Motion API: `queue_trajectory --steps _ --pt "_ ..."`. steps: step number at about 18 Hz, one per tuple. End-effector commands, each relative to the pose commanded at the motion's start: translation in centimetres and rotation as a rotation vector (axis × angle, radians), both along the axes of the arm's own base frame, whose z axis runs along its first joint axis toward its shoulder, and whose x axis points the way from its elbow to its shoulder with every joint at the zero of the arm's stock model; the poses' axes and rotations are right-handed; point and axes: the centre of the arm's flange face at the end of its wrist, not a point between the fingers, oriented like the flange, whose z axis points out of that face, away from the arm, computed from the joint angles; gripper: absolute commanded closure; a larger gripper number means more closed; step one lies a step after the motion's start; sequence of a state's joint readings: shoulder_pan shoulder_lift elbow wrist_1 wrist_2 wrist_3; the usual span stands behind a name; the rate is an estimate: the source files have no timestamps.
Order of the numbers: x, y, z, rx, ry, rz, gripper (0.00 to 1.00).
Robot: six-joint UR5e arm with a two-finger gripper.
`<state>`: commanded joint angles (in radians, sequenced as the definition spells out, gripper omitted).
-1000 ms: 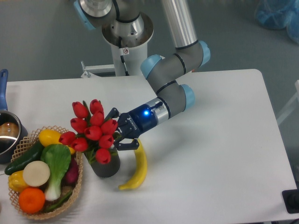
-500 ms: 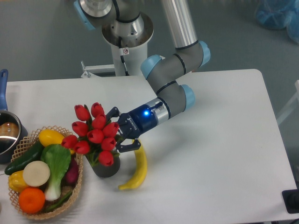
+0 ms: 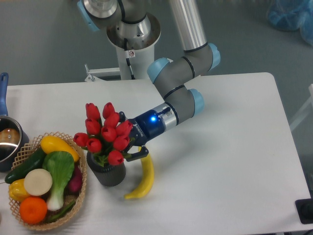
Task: Insert the flowers into the vase
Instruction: 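Push the tulip stems down into the vase, adjusting the bunch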
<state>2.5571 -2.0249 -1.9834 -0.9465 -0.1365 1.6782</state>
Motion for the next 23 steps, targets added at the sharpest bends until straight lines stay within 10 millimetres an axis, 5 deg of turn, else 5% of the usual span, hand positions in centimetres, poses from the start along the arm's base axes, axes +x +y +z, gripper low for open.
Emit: queue_trajectory --steps 3,18,20,23 --pt "-0.07 -0.05 0.00 0.000 0.002 0.001 0.25" --pt "0.11 -0.07 0.19 0.003 0.007 0.000 0.15" --pt "0.03 -0.12 0.19 0.003 0.007 0.001 0.01" --pt "0.04 -0.12 0.27 0.003 0.007 0.001 0.00"
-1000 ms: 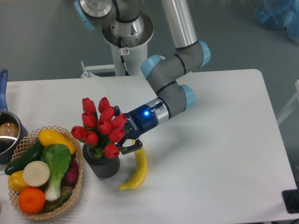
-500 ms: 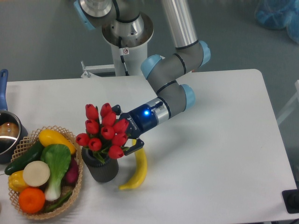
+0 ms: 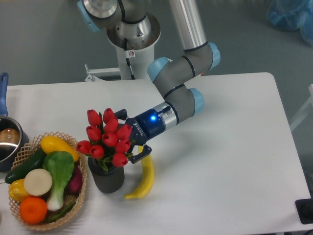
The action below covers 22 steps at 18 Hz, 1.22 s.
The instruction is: Insert the flowers into the vase
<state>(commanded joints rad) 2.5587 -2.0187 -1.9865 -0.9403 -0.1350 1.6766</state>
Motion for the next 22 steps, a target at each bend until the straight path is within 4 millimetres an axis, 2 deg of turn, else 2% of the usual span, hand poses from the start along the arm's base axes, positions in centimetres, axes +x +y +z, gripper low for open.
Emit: queue_trajectory --steps 3,5,13,16,22 --pt "-0.1 0.0 0.2 -0.007 0.014 -0.002 0.00" --pt "-0.2 -0.2 -0.1 -0.073 0.068 -0.015 0.00" --pt "0.1 -0.7 1.4 -0.102 0.127 -0.022 0.00" --pt "-0.4 -1.8 3.2 -0.177 0.215 -0.016 0.00" --pt "-2.8 -6.3 9.7 -0.375 0.444 0.075 0.00"
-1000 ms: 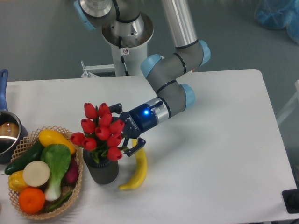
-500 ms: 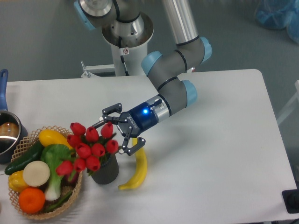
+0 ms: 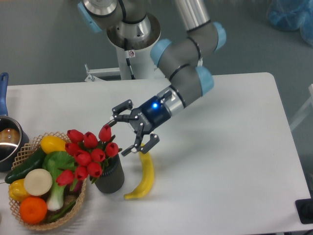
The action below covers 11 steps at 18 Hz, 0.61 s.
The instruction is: Insert the flowers into the vase
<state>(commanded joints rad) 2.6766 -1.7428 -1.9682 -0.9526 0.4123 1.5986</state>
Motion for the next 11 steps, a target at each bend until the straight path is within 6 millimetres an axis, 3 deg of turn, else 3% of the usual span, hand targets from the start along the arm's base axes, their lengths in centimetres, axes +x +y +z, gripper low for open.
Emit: queue_trajectory --steps 4,6,9,11 --pt "-3.4 -2.3 7.4 -0.069 0.107 0.130 0.00" --pt "-4.4 -3.6 10.0 -0.152 0.200 0.190 0.00" --pt "-3.8 -5.4 12.5 -0.277 0.348 0.248 0.00" --pt "-3.6 -6.5 12.7 -0.372 0.430 0.271 0.00"
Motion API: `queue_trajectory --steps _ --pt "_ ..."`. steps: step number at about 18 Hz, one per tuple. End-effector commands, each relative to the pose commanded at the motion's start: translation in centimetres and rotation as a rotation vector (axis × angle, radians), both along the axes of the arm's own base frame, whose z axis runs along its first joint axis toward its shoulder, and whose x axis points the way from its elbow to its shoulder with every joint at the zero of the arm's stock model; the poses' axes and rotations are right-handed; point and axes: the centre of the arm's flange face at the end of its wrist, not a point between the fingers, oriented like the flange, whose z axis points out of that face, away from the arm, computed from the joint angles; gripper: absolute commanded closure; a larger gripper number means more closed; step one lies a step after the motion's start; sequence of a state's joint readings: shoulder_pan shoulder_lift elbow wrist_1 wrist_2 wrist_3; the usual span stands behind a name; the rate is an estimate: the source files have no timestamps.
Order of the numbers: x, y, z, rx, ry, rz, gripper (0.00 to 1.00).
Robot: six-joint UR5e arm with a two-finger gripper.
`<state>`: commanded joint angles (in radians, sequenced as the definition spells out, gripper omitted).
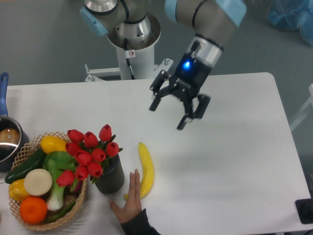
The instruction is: Insert the flowers into the vase
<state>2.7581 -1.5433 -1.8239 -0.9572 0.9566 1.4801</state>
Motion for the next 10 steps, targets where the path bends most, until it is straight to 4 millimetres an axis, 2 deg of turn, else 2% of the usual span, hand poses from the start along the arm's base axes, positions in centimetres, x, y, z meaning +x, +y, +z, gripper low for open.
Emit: queue_trajectory --steps 5,10 --pt "-0.3 -1.1 0.2 -0.146 0.134 -0.086 0.00" --pt "0.1 -1.5 0.2 -0.160 0.141 -0.100 0.00"
